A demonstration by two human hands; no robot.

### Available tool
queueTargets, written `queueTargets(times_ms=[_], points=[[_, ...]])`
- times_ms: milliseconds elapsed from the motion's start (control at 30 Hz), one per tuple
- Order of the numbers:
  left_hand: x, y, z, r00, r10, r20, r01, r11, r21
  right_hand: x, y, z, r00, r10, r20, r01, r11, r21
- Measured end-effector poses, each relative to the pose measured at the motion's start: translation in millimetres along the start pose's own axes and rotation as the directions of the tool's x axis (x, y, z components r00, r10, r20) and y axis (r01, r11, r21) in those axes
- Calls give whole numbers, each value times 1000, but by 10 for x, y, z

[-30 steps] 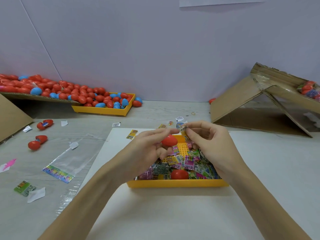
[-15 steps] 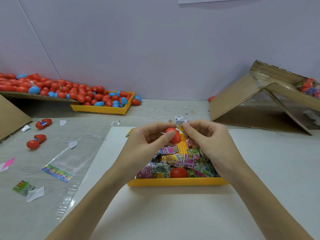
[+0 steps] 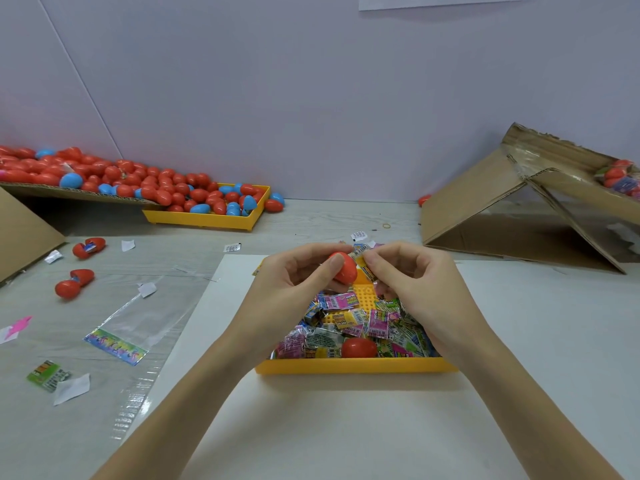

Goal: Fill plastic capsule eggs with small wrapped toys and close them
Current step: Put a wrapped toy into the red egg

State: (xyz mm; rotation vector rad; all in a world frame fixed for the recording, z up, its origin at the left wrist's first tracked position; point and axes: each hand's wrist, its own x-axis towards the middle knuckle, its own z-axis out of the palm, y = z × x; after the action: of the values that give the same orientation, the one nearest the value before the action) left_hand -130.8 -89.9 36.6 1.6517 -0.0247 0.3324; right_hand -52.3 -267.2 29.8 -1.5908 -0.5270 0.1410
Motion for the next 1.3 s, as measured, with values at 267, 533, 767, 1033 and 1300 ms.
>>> queueTargets(times_ms=[267,533,767,1033,1300], points=[[7,-31,-1,1000,7,-15,-7,1000,25,-21,-35,16,999,-31,16,32,998,-46],[4,-56,-16,1000,24,8,-24,1000,-11,-12,-7,9,999,17,-29,-18,999,-30],[2,-56,-28,999,34,10,-34,999,-6,-22,-20,26,999,31,9,-30,999,-45],[5,-70,-25,999,40,27,-40,999,-16,-34,-47,20,999,50,4,-49,998,-37],[21,-86,-42,999,-2,40,6,995,-99,-36,-78,20,996,66,64,-63,997,-38]])
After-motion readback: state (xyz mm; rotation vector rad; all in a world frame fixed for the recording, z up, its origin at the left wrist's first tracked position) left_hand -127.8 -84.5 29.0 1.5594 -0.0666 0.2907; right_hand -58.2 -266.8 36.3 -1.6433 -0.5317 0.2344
